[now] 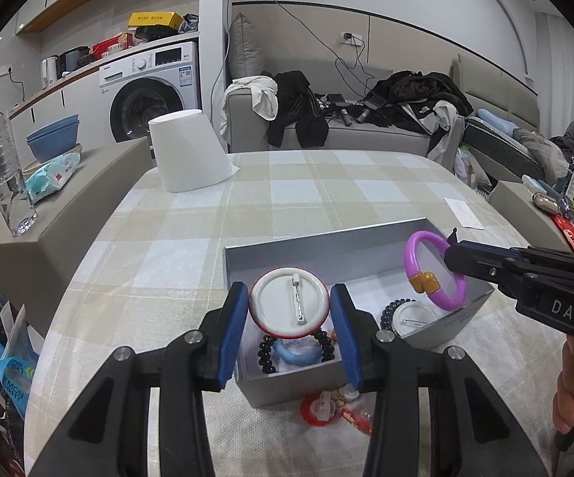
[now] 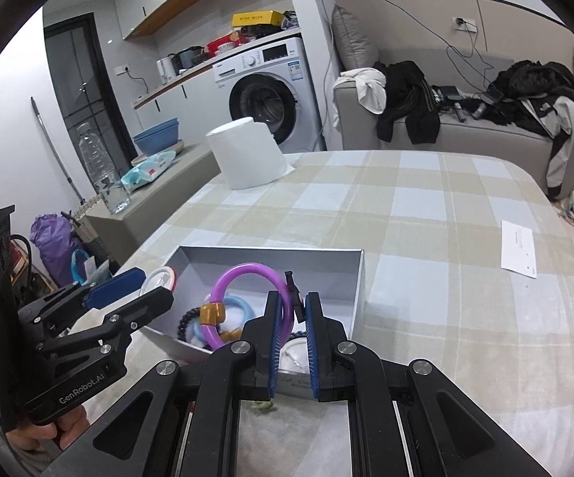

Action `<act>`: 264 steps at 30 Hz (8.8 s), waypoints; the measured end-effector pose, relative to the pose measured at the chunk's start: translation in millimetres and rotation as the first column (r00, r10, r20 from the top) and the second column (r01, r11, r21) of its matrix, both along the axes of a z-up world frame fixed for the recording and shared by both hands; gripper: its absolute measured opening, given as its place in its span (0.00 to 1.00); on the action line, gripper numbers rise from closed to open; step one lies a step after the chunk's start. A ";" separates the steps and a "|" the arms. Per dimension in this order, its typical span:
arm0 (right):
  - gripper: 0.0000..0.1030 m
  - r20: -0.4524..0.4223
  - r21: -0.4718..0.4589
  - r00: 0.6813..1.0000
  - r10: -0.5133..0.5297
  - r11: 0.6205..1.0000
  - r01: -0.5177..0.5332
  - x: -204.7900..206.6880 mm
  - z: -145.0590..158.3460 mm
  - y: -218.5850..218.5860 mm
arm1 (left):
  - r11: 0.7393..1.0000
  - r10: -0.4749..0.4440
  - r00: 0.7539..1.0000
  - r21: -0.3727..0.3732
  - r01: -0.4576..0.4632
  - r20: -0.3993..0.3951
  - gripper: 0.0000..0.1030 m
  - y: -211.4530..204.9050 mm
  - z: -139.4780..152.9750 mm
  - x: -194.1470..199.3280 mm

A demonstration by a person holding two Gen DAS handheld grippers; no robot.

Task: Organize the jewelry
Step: 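Lower both items into the box and open both tools, then withdraw both tools from the box toward the remaining charms, then grasp the yellow charm with the right tool while the left tool grasps the red-white charm, then carry both charms over the box and open both tools, then move both tools back to the last charms beside the box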

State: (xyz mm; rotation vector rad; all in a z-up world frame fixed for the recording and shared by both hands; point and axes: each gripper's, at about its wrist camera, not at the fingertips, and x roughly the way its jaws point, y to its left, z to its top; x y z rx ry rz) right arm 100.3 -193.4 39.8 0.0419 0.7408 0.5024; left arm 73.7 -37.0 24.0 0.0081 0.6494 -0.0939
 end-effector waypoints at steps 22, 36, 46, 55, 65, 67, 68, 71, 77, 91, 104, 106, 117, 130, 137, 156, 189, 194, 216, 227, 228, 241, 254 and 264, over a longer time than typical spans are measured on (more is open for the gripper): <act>0.10 0.014 -0.058 1.000 -0.008 0.998 0.009 9.9 -8.6 4.3 | 0.998 -0.021 1.000 0.051 0.021 -0.011 0.36 -11.9 -4.6 9.3; 0.12 0.007 -0.069 1.000 -0.004 0.998 0.004 7.3 -12.0 6.0 | 0.999 -0.030 0.999 0.041 0.031 -0.023 0.36 -11.2 -5.5 16.1; 0.18 0.015 -0.058 0.999 0.031 0.998 -0.030 2.3 -9.4 9.1 | 0.998 -0.051 0.998 0.021 0.052 -0.043 0.36 -10.5 -6.6 15.8; 0.63 0.051 -0.016 0.998 0.036 0.999 -0.035 -11.9 3.3 -0.5 | 0.997 -0.071 0.997 0.015 0.072 -0.020 0.76 -8.9 4.2 -0.5; 1.00 0.056 0.029 0.997 0.044 0.999 -0.046 -39.9 18.9 -9.5 | 0.997 -0.061 0.998 -0.052 0.060 -0.028 0.99 6.4 5.6 -29.8; 1.00 0.059 0.007 0.997 0.052 0.999 -0.053 -48.5 14.6 -7.0 | 0.996 -0.056 0.998 -0.067 0.053 -0.035 0.99 8.4 2.7 -36.3; 1.00 0.059 -0.008 0.997 0.059 0.998 -0.059 -52.8 11.2 -5.4 | 0.996 -0.052 0.998 -0.075 0.049 -0.037 0.99 9.2 0.1 -40.5; 1.00 0.051 -0.048 0.996 0.074 0.996 -0.071 -62.6 -0.6 -2.9 | 0.996 -0.047 0.998 -0.080 0.044 -0.047 0.99 9.4 -5.0 -49.1; 1.00 -0.029 -0.071 0.998 0.063 0.995 -0.065 -62.5 -26.9 -7.9 | 0.996 -0.039 0.998 -0.082 0.034 -0.055 0.99 10.4 -15.0 -56.7; 0.30 -0.165 -0.115 0.973 0.159 0.977 -0.179 -55.8 -50.8 11.5 | 0.998 -0.037 0.995 -0.048 0.033 -0.089 0.99 9.8 -24.2 -58.9; 0.34 -0.156 -0.185 0.976 0.149 0.967 -0.177 -37.7 -53.1 33.7 | 0.996 -0.028 0.993 -0.086 0.018 -0.111 0.99 15.8 -26.6 -55.4; 0.32 -0.145 -0.211 0.978 0.153 0.960 -0.181 -38.0 -53.2 39.3 | 0.996 -0.028 0.993 -0.084 0.019 -0.111 0.99 15.6 -26.6 -55.1; 0.21 -0.095 -0.295 0.982 0.165 0.937 -0.186 -39.7 -56.3 50.9 | 0.996 -0.028 0.993 -0.085 0.019 -0.112 0.99 16.8 -26.3 -53.8; 0.14 -0.050 -0.168 0.983 0.176 0.969 -0.182 -66.4 -39.0 17.2 | 0.994 -0.063 0.994 -0.090 0.055 -0.094 0.99 13.6 -23.4 -57.3; 0.14 -0.041 -0.120 0.985 0.170 0.977 -0.173 -76.4 -30.6 3.9 | 0.983 -0.169 0.981 -0.088 0.161 -0.099 0.56 -1.7 -21.2 -57.0; 0.14 -0.044 -0.109 0.986 0.160 0.980 -0.164 -75.1 -30.7 -3.0 | 0.993 -0.121 0.967 -0.029 0.118 -0.223 0.25 -5.4 -34.4 -23.6; 0.14 -0.026 -0.061 0.989 0.143 0.988 -0.145 -73.3 -18.4 -8.2 | 0.989 -0.145 0.983 -0.045 0.140 -0.117 0.14 -3.0 -4.3 -46.0; 0.14 -0.006 -0.044 0.991 0.135 0.990 -0.135 -70.9 -6.1 -7.0 | 0.989 -0.147 0.985 -0.043 0.144 -0.088 0.14 -3.8 5.3 -48.1; 0.14 0.035 0.052 0.996 0.085 0.995 -0.087 -27.9 21.5 -0.7 | 0.996 -0.064 0.998 -0.063 0.064 0.001 0.14 9.7 24.7 -17.3; 0.14 -0.057 0.064 0.995 0.077 0.995 -0.074 0.0 -3.6 11.4 | 0.996 -0.082 0.995 -0.044 0.079 -0.055 0.14 -1.5 3.4 2.1; 0.14 -0.061 0.062 0.995 0.077 0.995 -0.073 0.7 -4.8 11.3 | 0.996 -0.082 0.995 -0.043 0.079 -0.061 0.14 -1.8 2.1 3.0; 0.16 -0.083 0.048 0.994 0.068 0.997 -0.064 3.0 -10.7 10.8 | 0.996 -0.084 0.993 -0.034 0.082 -0.083 0.14 -3.5 -0.8 6.9; 0.39 -0.024 0.045 0.995 0.096 0.994 -0.095 -10.7 2.0 8.5 | 0.992 -0.108 0.992 -0.067 0.104 -0.061 0.52 -0.7 10.6 -3.8; 1.00 0.027 0.002 0.997 0.078 0.997 -0.078 -46.0 12.8 -6.5 | 0.995 -0.064 0.998 -0.077 0.062 -0.023 0.99 17.5 20.3 -34.8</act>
